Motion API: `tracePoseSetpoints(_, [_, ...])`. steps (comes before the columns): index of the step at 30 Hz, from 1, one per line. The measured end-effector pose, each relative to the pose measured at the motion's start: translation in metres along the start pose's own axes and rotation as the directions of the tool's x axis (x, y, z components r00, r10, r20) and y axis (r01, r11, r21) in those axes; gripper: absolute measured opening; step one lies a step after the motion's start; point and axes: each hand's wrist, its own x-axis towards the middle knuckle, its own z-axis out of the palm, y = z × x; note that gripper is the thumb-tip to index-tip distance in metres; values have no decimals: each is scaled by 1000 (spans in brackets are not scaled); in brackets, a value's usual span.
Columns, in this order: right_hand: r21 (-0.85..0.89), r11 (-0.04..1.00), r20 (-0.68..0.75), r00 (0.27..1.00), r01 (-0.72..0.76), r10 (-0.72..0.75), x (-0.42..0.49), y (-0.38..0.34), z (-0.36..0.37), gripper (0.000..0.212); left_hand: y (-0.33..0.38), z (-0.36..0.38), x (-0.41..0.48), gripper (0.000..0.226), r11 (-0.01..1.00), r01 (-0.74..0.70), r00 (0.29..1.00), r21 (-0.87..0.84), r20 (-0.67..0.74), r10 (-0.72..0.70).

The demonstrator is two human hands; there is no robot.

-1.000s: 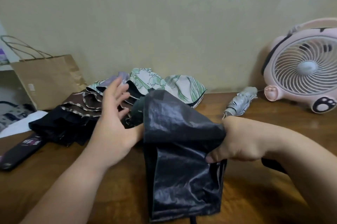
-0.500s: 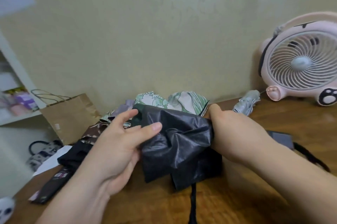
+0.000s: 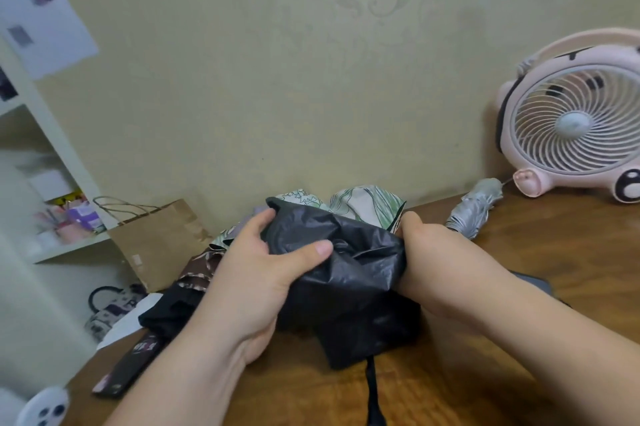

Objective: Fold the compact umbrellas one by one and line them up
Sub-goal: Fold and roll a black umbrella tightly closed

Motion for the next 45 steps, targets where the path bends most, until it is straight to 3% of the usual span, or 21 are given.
tracePoseSetpoints(4, [29, 999, 28, 999, -28, 28, 0, 0, -1, 35, 2, -2, -1, 97, 982, -95, 994, 165, -42, 104])
tracePoseSetpoints(7, [13, 999, 74, 997, -29, 28, -2, -2, -3, 41, 20, -4, 6, 92, 994, -50, 999, -98, -22, 48])
tracePoseSetpoints(9, [15, 1000, 107, 994, -21, 19, -4, -5, -5, 47, 29, -2, 11, 83, 948, 29, 999, -317, 48, -15])
tracePoseSetpoints(10, [24, 1000, 126, 992, -17, 14, -5, -7, -5, 50, 29, -2, 13, 76, 935, 67, 996, -349, 78, -42])
tracePoseSetpoints(12, [33, 999, 156, 988, -12, 6, -6, -8, -5, 54, 24, -2, 13, 75, 940, 131, 985, -316, 150, -87])
tracePoseSetpoints(14, [37, 999, 172, 985, -10, 3, -5, -6, -4, 54, 18, -5, 8, 92, 974, 144, 962, -177, 257, -96])
tracePoseSetpoints(17, [41, 999, 199, 980, -11, 3, -3, -5, -6, 60, 17, -11, 4, 114, 996, 9, 925, 87, 378, -41])
tracePoseSetpoints(19, [42, 999, 213, 977, -25, 15, -2, -5, -6, 63, 24, -17, 4, 103, 997, -52, 892, 49, 451, 25])
tracePoseSetpoints(23, [73, 997, 224, 974, -36, 19, -2, -3, -8, 67, 38, -30, -1, 86, 969, -102, 822, -223, 530, 208])
tracePoseSetpoints(26, [141, 988, 263, 964, -66, 27, -2, -2, -15, 62, 34, -35, -17, 76, 979, -145, 861, -146, 469, 198])
tracePoseSetpoints(30, [383, 894, 480, 877, -232, 22, 1, 14, -16, 44, 19, -45, -48, 40, 898, -260, 921, 356, 370, 121])
tracePoseSetpoints(33, [533, 792, 585, 806, -297, -91, 3, 28, -15, 41, -3, -45, -55, 27, 881, -172, 947, 441, 321, 25])
tracePoseSetpoints(36, [585, 734, 659, 730, -345, -181, 4, 35, -9, 57, -31, -46, -50, 8, 846, -167, 973, 506, 225, 57])
tracePoseSetpoints(38, [614, 674, 712, 656, -410, -250, 6, 39, -4, 63, -48, -51, -44, 28, 818, -172, 982, 549, 158, 101])
tracePoseSetpoints(40, [660, 582, 730, 588, -476, -347, 9, 43, -2, 65, -58, -53, -38, 42, 853, -152, 988, 499, 100, 118])
tracePoseSetpoints(45, [697, 341, 697, 483, -631, -530, 10, 52, -10, 45, -56, -53, -27, 52, 930, -128, 992, 344, 63, 113])
